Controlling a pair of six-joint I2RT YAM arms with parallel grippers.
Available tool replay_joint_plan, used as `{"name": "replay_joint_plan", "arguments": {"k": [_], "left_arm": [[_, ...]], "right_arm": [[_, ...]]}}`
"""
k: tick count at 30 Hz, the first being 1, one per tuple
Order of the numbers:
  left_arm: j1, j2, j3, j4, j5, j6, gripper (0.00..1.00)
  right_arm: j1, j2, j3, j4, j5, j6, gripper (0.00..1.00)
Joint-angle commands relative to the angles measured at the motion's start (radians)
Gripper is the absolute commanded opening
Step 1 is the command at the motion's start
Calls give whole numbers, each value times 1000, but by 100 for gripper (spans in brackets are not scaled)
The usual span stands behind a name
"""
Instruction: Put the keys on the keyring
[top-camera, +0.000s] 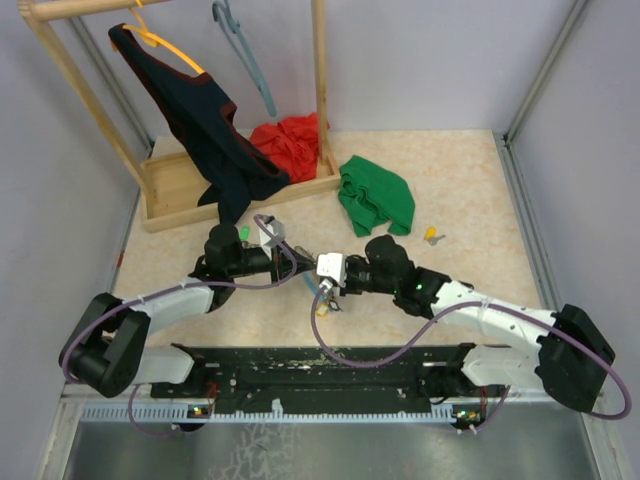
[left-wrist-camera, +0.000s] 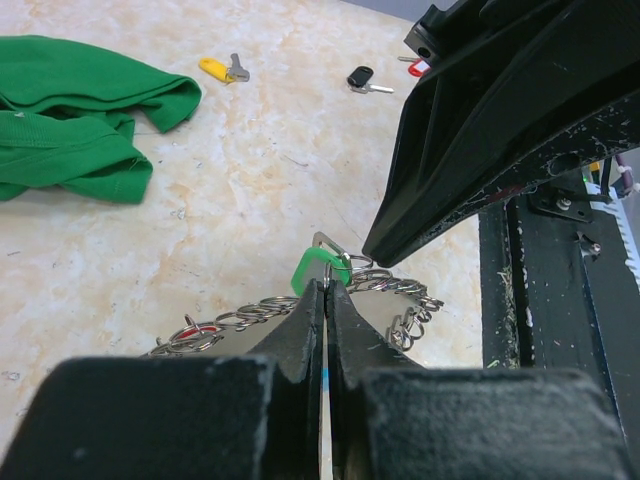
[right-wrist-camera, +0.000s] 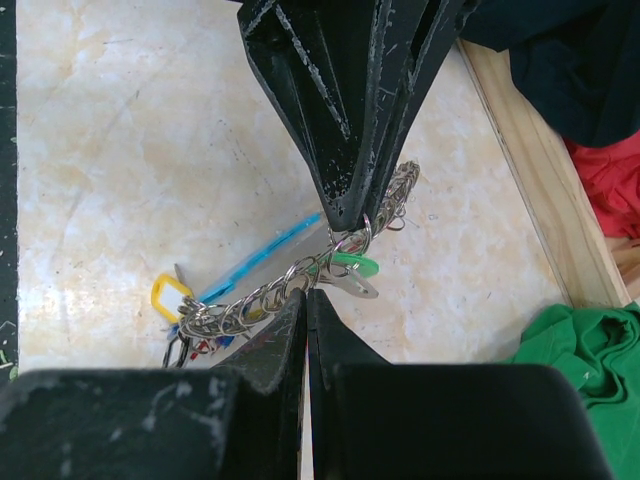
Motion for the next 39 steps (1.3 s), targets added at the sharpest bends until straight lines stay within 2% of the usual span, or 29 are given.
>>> {"name": "replay_joint_plan", "arguments": {"k": [1,3,7,13,14,16,23,27,39], "left_arm": [[6,-22,-4,53,-6,-8,1],[5,-21,-4,51,-8,-8,1],[5,-18,-2,44,-10,-8,1],[6,-16,2,42,-12,-12,1],[6,-15,3,41,-12,-13,1],[5,-13,3,40,-11,-14,1],[4,-12,2,42,-8,-18,1],[6,-14,1,41,-7,-18,1],[6,-24,1,38,5,-16,1]], "right_arm": [[8,-38,-22,95,2,25,0],[9,-63,-44,124,21,27,2],[8,-79,-47,159,26,25,19],[9,-53,-40,227,-6,39,30],[8,-48,-38,238,-11,42,38],[8,-32,-32,251,-15,46,42],[9,24,-23,296,-5,59,42],[8,46,-21,318,2,71,39],[7,46,-24,284,90,60,13]]}}
